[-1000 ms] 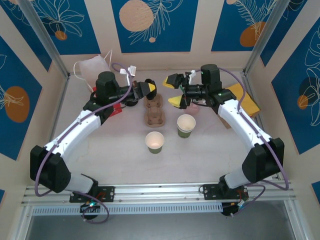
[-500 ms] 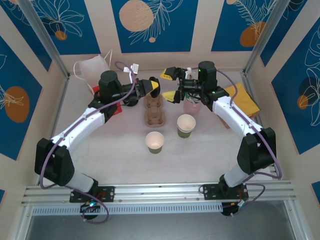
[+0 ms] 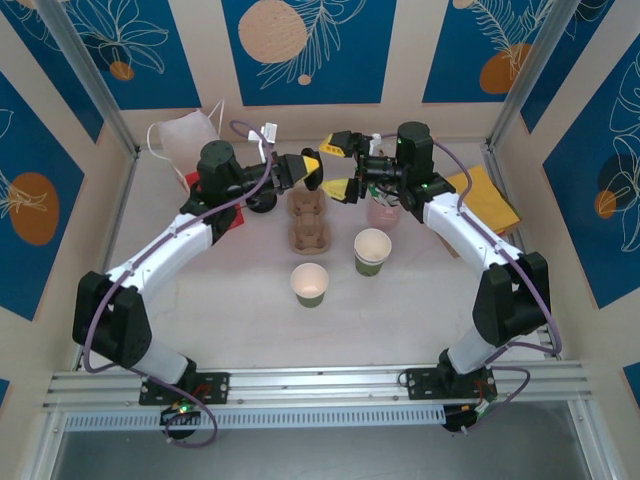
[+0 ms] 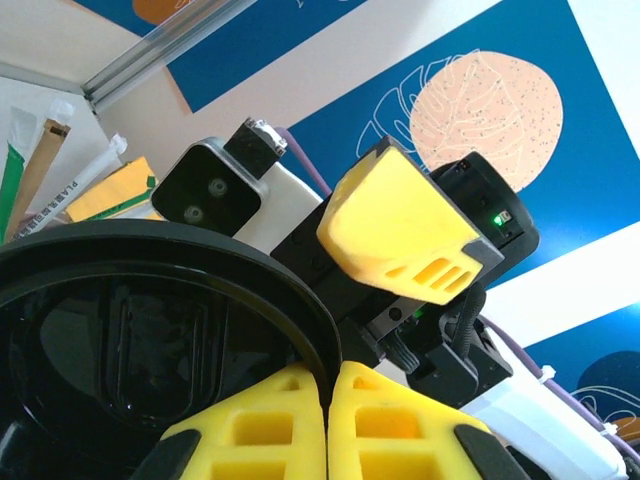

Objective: Pack the takeout coffee

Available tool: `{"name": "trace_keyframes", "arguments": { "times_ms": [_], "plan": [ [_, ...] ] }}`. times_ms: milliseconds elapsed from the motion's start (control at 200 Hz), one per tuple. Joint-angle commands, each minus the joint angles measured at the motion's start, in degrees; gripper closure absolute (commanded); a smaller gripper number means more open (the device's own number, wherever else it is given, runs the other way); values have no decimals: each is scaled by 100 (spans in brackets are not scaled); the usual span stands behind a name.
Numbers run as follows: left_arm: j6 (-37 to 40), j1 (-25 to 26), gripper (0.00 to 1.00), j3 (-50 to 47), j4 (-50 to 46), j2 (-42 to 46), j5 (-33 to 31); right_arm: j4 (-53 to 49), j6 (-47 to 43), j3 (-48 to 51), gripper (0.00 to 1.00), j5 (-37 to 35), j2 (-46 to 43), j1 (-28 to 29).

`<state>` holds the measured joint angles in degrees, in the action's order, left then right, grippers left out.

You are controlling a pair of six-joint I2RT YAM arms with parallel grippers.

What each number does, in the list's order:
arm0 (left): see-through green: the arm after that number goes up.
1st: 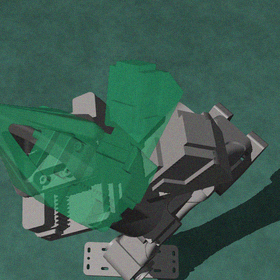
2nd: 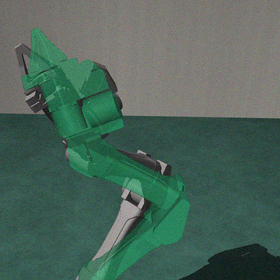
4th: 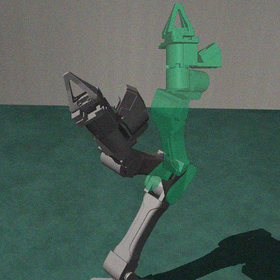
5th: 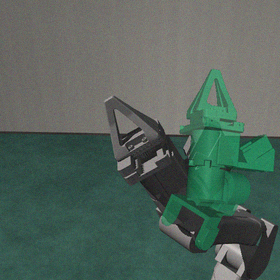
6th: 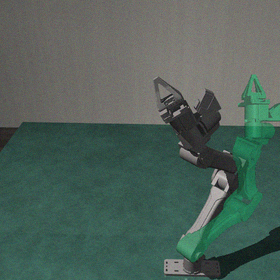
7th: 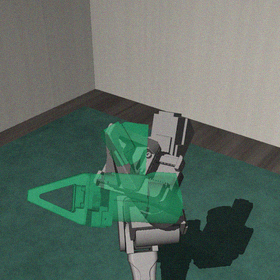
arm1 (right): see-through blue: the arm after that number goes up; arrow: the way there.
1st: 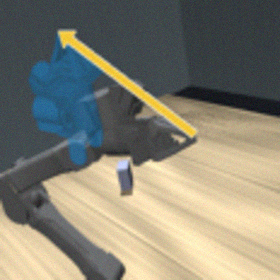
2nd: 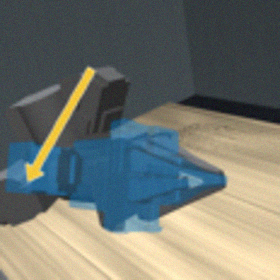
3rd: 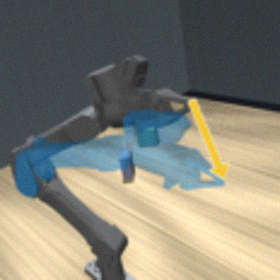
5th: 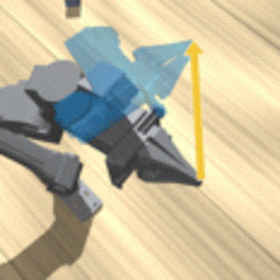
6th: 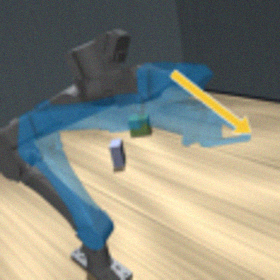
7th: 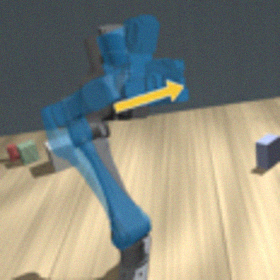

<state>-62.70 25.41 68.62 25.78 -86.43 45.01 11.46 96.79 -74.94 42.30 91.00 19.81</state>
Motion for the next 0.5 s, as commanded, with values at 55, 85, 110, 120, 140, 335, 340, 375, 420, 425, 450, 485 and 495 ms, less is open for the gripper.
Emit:
{"name": "trace_keyframes", "arguments": {
  "times_ms": [55,85,110,120,140,335,340,375,420,425,450,485,495],
  "plan": [
    [-290,57,95,21,619,-84,95,409,329,129,10,153,64,19],
    [-329,56,95,15,672,-79,88,444,363,157,11,156,58,14],
    [-350,60,95,12,697,-86,78,461,387,167,11,148,58,16],
    [-353,56,95,11,700,-89,78,473,396,180,11,147,58,14],
    [-361,59,95,12,719,-92,78,497,418,189,11,142,58,19],
    [-445,124,95,4,859,-119,68,802,654,307,12,135,76,17],
    [-445,128,95,3,863,-119,69,808,660,305,12,136,76,20],
    [-454,138,95,-6,881,-130,60,838,685,305,12,138,76,24],
    [-488,149,95,-21,941,-137,47,904,732,330,12,133,83,23],
    [-493,149,95,-22,948,-137,45,911,743,330,12,136,84,23],
    [-513,156,95,-28,979,-145,52,948,769,345,13,138,84,23],
    [-518,157,95,-32,982,-153,51,1006,807,365,13,129,76,24],
    [-516,155,95,-33,982,-159,51,1020,817,372,13,122,76,27]
  ]
}}
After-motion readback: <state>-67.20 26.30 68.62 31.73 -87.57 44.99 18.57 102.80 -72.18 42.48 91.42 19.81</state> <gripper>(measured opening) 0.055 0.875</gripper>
